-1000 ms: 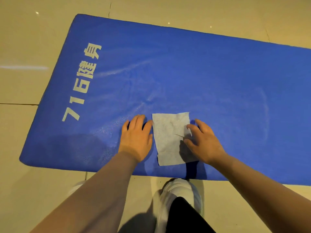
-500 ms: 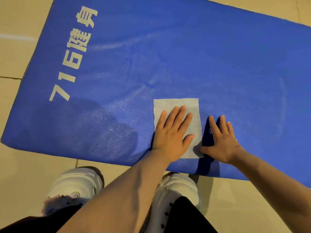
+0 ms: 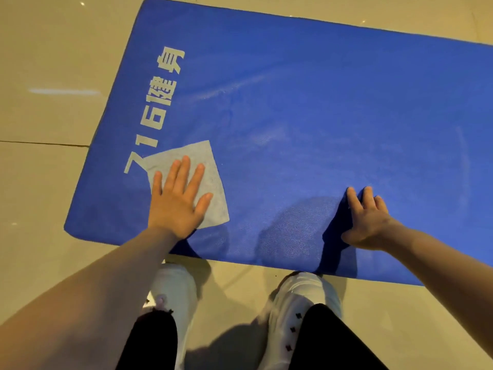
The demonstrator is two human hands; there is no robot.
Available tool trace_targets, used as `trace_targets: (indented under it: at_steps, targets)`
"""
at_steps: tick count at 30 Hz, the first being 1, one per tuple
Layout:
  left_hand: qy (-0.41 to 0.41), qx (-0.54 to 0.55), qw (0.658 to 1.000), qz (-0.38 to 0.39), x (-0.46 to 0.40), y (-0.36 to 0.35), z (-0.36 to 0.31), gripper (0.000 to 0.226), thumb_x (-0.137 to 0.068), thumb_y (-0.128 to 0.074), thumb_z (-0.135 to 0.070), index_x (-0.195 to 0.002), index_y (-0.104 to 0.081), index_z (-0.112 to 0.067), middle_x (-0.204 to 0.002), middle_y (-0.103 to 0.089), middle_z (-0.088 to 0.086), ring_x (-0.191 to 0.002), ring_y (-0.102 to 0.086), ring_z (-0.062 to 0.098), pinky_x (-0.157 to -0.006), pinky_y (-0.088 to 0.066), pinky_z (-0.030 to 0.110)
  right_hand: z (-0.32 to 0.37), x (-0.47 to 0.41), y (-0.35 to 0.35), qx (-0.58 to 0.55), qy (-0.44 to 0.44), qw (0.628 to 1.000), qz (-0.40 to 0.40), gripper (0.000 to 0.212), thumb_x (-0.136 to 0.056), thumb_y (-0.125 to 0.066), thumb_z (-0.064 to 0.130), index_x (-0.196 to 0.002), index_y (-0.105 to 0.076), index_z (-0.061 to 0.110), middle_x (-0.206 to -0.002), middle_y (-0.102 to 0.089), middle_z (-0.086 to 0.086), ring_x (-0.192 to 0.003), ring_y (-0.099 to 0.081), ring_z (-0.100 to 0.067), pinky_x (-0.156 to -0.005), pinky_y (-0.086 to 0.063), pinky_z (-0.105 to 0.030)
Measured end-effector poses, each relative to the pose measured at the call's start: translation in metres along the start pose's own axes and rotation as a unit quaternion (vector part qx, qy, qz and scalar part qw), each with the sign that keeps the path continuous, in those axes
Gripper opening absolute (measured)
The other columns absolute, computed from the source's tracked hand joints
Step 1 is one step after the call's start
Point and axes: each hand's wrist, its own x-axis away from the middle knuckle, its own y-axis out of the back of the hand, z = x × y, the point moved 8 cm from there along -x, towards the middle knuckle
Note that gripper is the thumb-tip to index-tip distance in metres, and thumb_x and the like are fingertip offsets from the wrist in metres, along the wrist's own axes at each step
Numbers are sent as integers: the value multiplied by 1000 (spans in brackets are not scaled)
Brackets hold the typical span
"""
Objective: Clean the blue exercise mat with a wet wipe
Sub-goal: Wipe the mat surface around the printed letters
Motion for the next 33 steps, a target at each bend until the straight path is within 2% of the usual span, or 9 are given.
trace_targets:
  at_steps: [2, 5, 9, 12, 15, 20, 24, 28, 33]
  targets:
    - [10, -19, 998, 63, 6, -5, -3, 73, -85, 8, -67, -148, 23, -32, -156, 29, -4, -151, 19, 21, -118, 16, 47, 11, 11, 12, 22, 17, 1000, 12, 89, -87, -62, 33, -154, -5, 18, -149, -17, -13, -136, -27, -36, -105, -35, -38]
    - [8, -133, 975, 180, -1, 12, -7, 78, -96, -7, -68, -153, 25, -25, -161, 30, 6, -150, 20, 29, -119, 7, 57, 41, 37, 29, 57, 69, 995, 40, 83, -93, -59, 33, -156, -6, 21, -156, -22, -11, -137, -35, -34, -109, -36, -39]
    - [-37, -251, 930, 264, -16, 83, -40, 61, -101, -30, -59, -154, -27, -30, -158, -29, 6, -146, -27, 33, -116, 4, 66, 88, 90, 49, 102, 139, 983, 57, 67, -100, -48, 37, -156, -13, 26, -159, -28, -5, -141, -34, -28, -112, -33, -38]
    - [-105, -242, 944, 200, -16, 167, -75, 57, -102, -30, -57, -153, -31, -31, -159, -27, 2, -142, -34, 29, -116, -13, 58, 112, 139, 73, 151, 165, 973, 60, 60, -103, -42, 41, -155, -17, 27, -159, -28, -4, -142, -32, -26, -113, -31, -36]
    - [-176, -258, 943, 118, -3, 247, -98, 56, -102, -36, -55, -152, -30, -32, -157, -31, 0, -140, -38, 26, -108, -33, 44, 122, 184, 110, 182, 169, 968, 0, 58, -103, -40, 42, -155, -20, 27, -157, -31, -6, -141, -34, -27, -112, -32, -37]
    - [-146, -244, 954, 95, 40, 332, -98, 57, -101, -43, -52, -152, -32, -29, -151, -42, 1, -137, -41, 25, -105, -36, 38, 125, 263, 150, 187, 156, 968, -55, 57, -103, -41, 44, -154, -22, 28, -156, -35, -3, -139, -38, -23, -111, -32, -34]
    - [-153, -261, 950, 74, 87, 348, -88, 56, -101, -43, -53, -151, -35, -30, -147, -46, 1, -133, -46, 26, -104, -40, 39, 116, 319, 164, 189, 116, 972, -73, 57, -102, -42, 46, -153, -25, 28, -153, -38, -2, -137, -39, -22, -110, -31, -33]
    - [-177, -287, 934, 117, 129, 329, -88, 52, -100, -47, -51, -146, -44, -27, -145, -48, -1, -132, -45, 23, -103, -40, 38, 112, 369, 166, 183, 99, 973, -96, 56, -102, -43, 46, -153, -27, 30, -152, -40, 0, -138, -38, -21, -110, -29, -33]
    - [-163, -244, 955, 48, 140, 353, -74, 52, -100, -44, -52, -148, -39, -31, -148, -46, -2, -132, -46, 24, -103, -41, 36, 97, 398, 167, 210, 69, 970, -103, 57, -102, -43, 47, -153, -25, 30, -155, -36, 0, -139, -37, -21, -110, -29, -33]
